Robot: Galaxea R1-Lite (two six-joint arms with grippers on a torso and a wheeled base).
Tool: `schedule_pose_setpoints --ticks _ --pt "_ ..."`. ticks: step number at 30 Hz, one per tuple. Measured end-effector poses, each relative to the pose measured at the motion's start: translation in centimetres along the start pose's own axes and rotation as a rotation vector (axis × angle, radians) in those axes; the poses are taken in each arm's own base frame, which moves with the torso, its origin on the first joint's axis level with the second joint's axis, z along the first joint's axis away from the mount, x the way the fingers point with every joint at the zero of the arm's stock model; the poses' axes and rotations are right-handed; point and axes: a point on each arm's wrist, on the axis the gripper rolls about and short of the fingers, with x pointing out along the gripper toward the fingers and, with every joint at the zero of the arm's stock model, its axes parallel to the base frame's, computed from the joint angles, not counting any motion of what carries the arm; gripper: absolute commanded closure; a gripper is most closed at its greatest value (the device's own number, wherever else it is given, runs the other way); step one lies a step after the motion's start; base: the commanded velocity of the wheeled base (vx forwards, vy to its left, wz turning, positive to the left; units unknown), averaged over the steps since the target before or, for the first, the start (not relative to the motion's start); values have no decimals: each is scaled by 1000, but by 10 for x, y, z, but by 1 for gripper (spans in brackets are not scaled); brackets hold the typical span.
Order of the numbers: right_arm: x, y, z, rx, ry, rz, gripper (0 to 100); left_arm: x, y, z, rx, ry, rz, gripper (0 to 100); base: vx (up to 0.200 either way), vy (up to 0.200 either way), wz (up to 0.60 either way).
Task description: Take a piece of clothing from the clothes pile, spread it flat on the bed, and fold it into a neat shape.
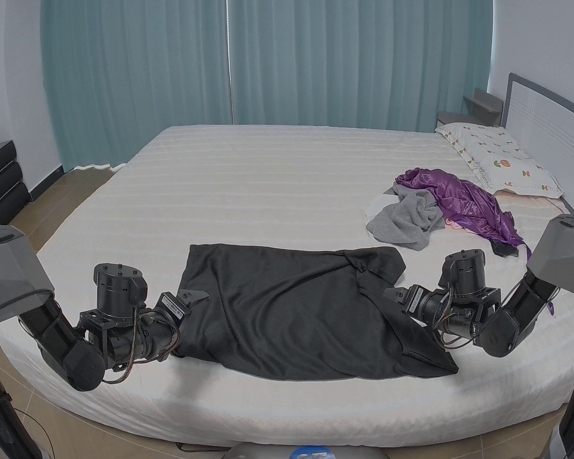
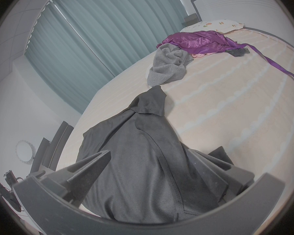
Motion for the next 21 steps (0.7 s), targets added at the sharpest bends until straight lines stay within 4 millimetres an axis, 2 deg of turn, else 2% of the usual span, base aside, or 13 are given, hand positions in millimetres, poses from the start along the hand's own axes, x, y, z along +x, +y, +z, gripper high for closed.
schedule_pose_setpoints --ticks 2,11,16,21 --pt "2 2 1 -3 3 0 0 0 0 0 1 0 0 0 200 0 0" --pt "18 2 3 -43 -6 -51 0 0 0 0 2 1 1 0 0 0 0" --pt "34 4 5 -103 -47 -89 0 1 1 -1 2 3 3 0 0 0 0" --pt "47 4 2 -141 -17 -115 0 1 1 -1 2 4 6 0 0 0 0"
